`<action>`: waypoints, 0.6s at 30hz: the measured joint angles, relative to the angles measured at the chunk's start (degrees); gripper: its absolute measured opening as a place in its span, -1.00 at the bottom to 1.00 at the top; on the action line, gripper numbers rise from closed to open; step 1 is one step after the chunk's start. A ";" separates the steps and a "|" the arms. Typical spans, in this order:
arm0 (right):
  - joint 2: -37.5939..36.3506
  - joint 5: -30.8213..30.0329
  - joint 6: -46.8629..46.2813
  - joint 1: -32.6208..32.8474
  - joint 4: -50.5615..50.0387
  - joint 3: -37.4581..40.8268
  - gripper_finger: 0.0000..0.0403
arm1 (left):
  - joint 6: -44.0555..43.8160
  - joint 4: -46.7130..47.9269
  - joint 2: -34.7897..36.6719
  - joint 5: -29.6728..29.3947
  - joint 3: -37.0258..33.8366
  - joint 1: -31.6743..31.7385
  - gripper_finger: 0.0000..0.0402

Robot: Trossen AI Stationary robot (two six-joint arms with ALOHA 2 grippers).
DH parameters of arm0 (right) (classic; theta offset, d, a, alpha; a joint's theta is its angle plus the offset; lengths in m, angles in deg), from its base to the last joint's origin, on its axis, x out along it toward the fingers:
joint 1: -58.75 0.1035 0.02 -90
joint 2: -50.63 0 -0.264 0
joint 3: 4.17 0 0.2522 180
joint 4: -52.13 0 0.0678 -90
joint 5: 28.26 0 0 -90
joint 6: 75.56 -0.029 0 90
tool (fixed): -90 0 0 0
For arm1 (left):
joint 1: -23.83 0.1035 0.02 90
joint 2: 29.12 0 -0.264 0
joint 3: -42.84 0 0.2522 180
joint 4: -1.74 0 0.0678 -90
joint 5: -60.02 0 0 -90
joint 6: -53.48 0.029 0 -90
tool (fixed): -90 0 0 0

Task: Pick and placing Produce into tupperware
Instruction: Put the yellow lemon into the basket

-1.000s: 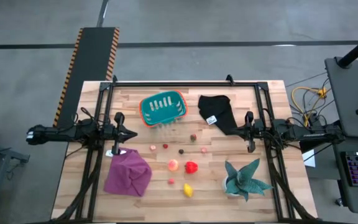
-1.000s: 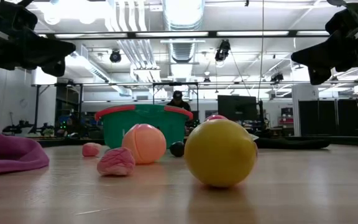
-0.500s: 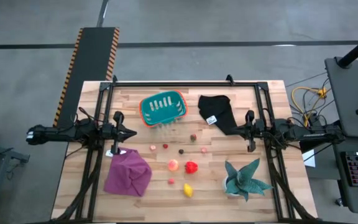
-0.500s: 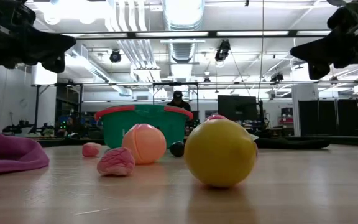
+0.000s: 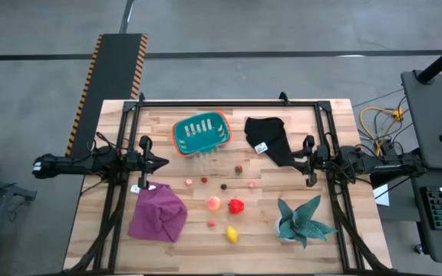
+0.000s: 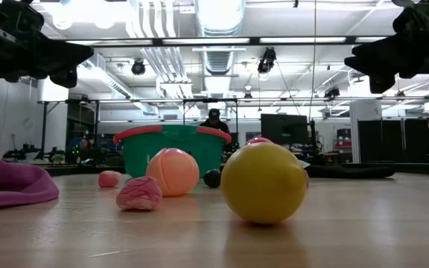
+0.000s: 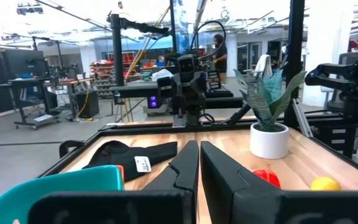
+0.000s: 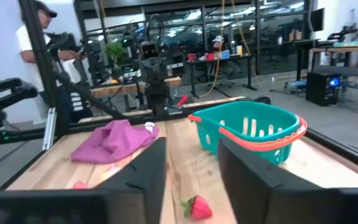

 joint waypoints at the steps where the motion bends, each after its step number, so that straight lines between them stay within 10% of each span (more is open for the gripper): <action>1: 0.00 -0.98 -0.27 0.00 0.11 -0.10 -0.23 | 0.00 0.00 0.02 0.00 0.00 0.00 -0.99; 9: 6.90 -2.25 -0.36 -0.02 -7.17 -10.48 0.04 | -0.04 0.00 0.01 0.00 0.00 0.00 -0.99; 18: 30.50 -2.24 6.10 -0.02 -14.66 -26.52 0.05 | -0.07 0.03 0.01 0.03 0.00 0.00 -0.99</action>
